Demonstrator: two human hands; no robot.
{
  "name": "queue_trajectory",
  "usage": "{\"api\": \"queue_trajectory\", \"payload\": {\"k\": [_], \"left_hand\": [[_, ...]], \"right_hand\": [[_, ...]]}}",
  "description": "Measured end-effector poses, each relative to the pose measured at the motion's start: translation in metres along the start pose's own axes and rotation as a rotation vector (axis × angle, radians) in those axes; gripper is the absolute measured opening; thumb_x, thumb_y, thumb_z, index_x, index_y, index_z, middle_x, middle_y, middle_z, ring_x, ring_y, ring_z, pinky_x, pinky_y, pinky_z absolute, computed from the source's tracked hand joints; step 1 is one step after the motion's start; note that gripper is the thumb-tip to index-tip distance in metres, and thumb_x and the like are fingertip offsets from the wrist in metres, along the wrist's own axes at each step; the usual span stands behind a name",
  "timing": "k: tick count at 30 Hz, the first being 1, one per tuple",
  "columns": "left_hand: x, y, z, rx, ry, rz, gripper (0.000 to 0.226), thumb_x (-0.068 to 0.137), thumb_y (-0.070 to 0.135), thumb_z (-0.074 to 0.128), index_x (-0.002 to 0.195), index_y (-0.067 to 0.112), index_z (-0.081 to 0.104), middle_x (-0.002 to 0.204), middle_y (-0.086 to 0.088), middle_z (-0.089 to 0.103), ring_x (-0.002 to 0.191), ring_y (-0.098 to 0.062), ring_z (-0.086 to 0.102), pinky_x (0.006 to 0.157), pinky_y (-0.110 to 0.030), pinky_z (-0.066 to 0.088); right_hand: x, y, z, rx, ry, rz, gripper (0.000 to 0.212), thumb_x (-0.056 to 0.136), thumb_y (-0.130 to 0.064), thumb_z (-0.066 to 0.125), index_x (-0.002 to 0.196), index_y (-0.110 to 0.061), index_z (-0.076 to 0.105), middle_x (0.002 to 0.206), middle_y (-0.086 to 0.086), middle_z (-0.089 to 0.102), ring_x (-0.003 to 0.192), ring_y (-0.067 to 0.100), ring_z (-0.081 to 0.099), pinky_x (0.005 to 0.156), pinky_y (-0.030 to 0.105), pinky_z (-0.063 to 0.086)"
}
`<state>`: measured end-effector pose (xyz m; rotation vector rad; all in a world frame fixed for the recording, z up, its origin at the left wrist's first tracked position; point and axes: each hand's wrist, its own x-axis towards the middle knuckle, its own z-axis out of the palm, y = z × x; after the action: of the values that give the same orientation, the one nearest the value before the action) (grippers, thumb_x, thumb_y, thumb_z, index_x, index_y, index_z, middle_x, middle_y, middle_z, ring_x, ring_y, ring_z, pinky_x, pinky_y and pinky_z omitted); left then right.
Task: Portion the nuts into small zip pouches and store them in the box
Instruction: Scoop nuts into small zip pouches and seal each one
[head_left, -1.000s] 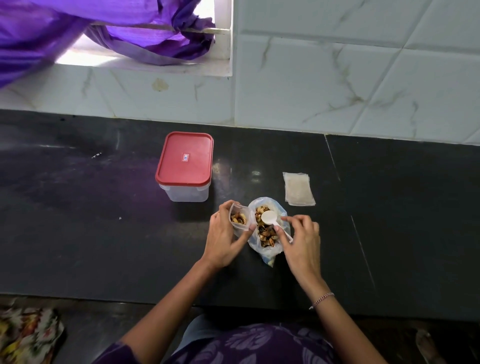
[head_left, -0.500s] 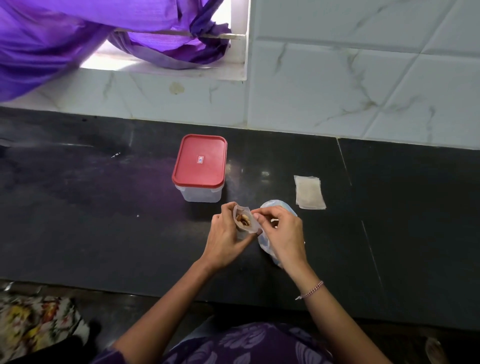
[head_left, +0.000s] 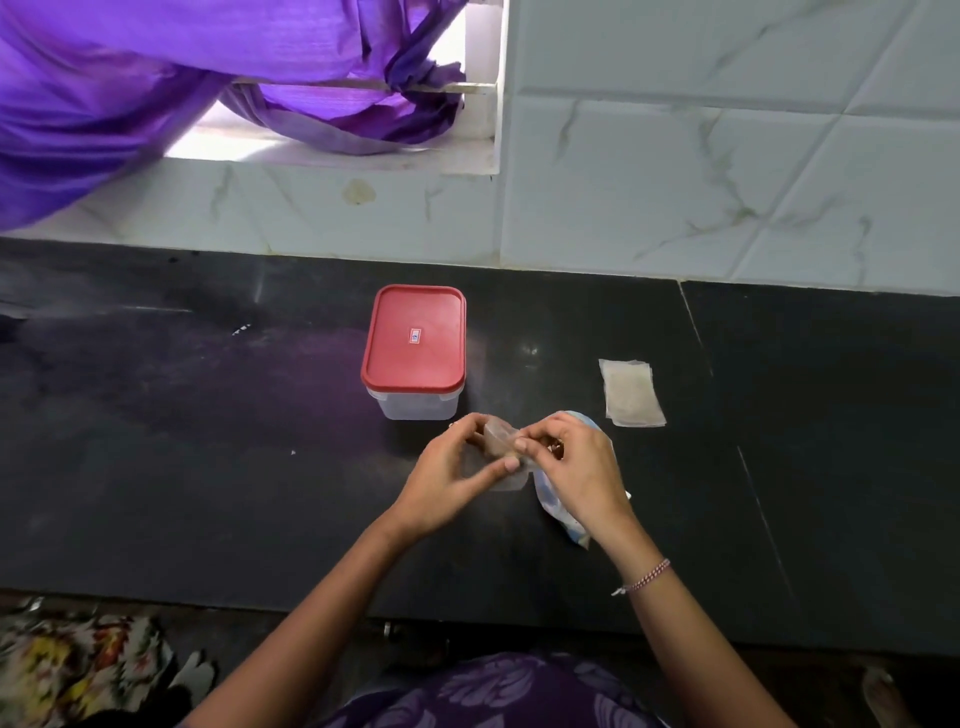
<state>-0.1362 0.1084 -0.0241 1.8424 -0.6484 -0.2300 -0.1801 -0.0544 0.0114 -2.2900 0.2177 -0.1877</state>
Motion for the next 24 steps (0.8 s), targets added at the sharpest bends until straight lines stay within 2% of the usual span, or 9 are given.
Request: {"api": "queue_trajectory", "payload": {"k": [2, 4, 8, 10, 13, 15, 18, 22, 24], "left_hand": [[0.005, -0.004, -0.007, -0.008, 0.044, -0.004, 0.034, 0.083, 0.045, 0.066, 0.099, 0.016, 0.068, 0.095, 0.005, 0.068, 0.093, -0.018, 0.064, 0.084, -0.049, 0.051], [0.011, -0.010, -0.011, 0.015, 0.103, -0.001, 0.038, 0.081, 0.046, 0.066, 0.094, 0.011, 0.072, 0.095, 0.001, 0.067, 0.094, -0.019, 0.063, 0.085, -0.050, 0.050], [0.022, -0.009, -0.010, -0.065, 0.183, -0.018, 0.034, 0.078, 0.045, 0.069, 0.082, 0.011, 0.073, 0.083, -0.002, 0.066, 0.084, -0.026, 0.063, 0.080, -0.053, 0.050], [0.025, -0.009, -0.007, -0.127, 0.230, -0.050, 0.030, 0.077, 0.045, 0.071, 0.077, 0.015, 0.071, 0.077, -0.007, 0.066, 0.080, -0.035, 0.062, 0.077, -0.057, 0.049], [0.027, -0.010, -0.006, -0.194, 0.275, -0.091, 0.024, 0.078, 0.035, 0.075, 0.074, 0.012, 0.068, 0.075, -0.016, 0.066, 0.074, -0.033, 0.061, 0.074, -0.053, 0.049], [0.028, -0.010, -0.005, -0.189, 0.266, -0.087, 0.020, 0.081, 0.022, 0.075, 0.076, 0.004, 0.066, 0.075, -0.019, 0.065, 0.072, -0.030, 0.060, 0.072, -0.050, 0.049], [0.029, -0.007, -0.001, -0.183, 0.270, -0.077, 0.027, 0.080, 0.026, 0.071, 0.078, 0.001, 0.064, 0.073, -0.019, 0.063, 0.070, -0.027, 0.058, 0.069, -0.046, 0.049], [0.028, 0.003, 0.000, -0.392, 0.168, -0.193, 0.047, 0.078, 0.045, 0.066, 0.096, 0.002, 0.069, 0.091, -0.021, 0.069, 0.081, -0.023, 0.065, 0.075, -0.038, 0.054], [0.030, 0.003, -0.002, -0.458, 0.121, -0.253, 0.043, 0.078, 0.044, 0.069, 0.098, 0.006, 0.071, 0.090, -0.017, 0.071, 0.081, -0.021, 0.067, 0.074, -0.031, 0.055]], "right_hand": [[0.003, 0.000, -0.001, -0.045, -0.040, -0.029, 0.007, 0.085, -0.020, 0.069, 0.090, -0.018, 0.074, 0.084, -0.013, 0.060, 0.076, 0.001, 0.054, 0.063, 0.005, 0.039], [0.005, -0.002, 0.000, -0.028, -0.023, -0.039, 0.007, 0.084, -0.020, 0.070, 0.090, -0.019, 0.074, 0.085, -0.011, 0.064, 0.076, 0.001, 0.056, 0.063, 0.006, 0.040], [0.003, -0.005, 0.007, 0.362, 0.077, 0.146, 0.010, 0.085, -0.027, 0.068, 0.092, -0.022, 0.072, 0.087, -0.008, 0.069, 0.084, 0.004, 0.063, 0.075, 0.017, 0.051], [0.001, -0.006, 0.012, 0.579, 0.076, 0.251, 0.025, 0.078, -0.039, 0.070, 0.097, -0.023, 0.068, 0.094, -0.006, 0.069, 0.094, 0.008, 0.064, 0.084, 0.026, 0.053], [-0.002, 0.002, 0.018, 0.569, -0.034, 0.253, 0.048, 0.060, -0.057, 0.070, 0.096, -0.026, 0.063, 0.101, -0.002, 0.068, 0.100, 0.011, 0.062, 0.087, 0.029, 0.051], [-0.002, 0.005, 0.020, 0.594, -0.041, 0.273, 0.039, 0.064, -0.052, 0.072, 0.091, -0.025, 0.064, 0.095, 0.001, 0.070, 0.097, 0.016, 0.064, 0.086, 0.032, 0.052], [0.001, 0.006, 0.022, 0.683, 0.016, 0.309, 0.011, 0.080, -0.029, 0.072, 0.083, -0.020, 0.066, 0.085, 0.002, 0.073, 0.089, 0.018, 0.068, 0.080, 0.029, 0.054], [0.008, 0.005, 0.021, 0.633, 0.032, 0.271, 0.015, 0.084, -0.028, 0.068, 0.082, -0.013, 0.065, 0.083, 0.007, 0.071, 0.086, 0.020, 0.069, 0.078, 0.035, 0.057], [0.011, 0.005, 0.019, 0.587, 0.020, 0.252, 0.016, 0.084, -0.030, 0.068, 0.081, -0.014, 0.064, 0.082, 0.006, 0.071, 0.085, 0.020, 0.068, 0.078, 0.035, 0.057]]}}
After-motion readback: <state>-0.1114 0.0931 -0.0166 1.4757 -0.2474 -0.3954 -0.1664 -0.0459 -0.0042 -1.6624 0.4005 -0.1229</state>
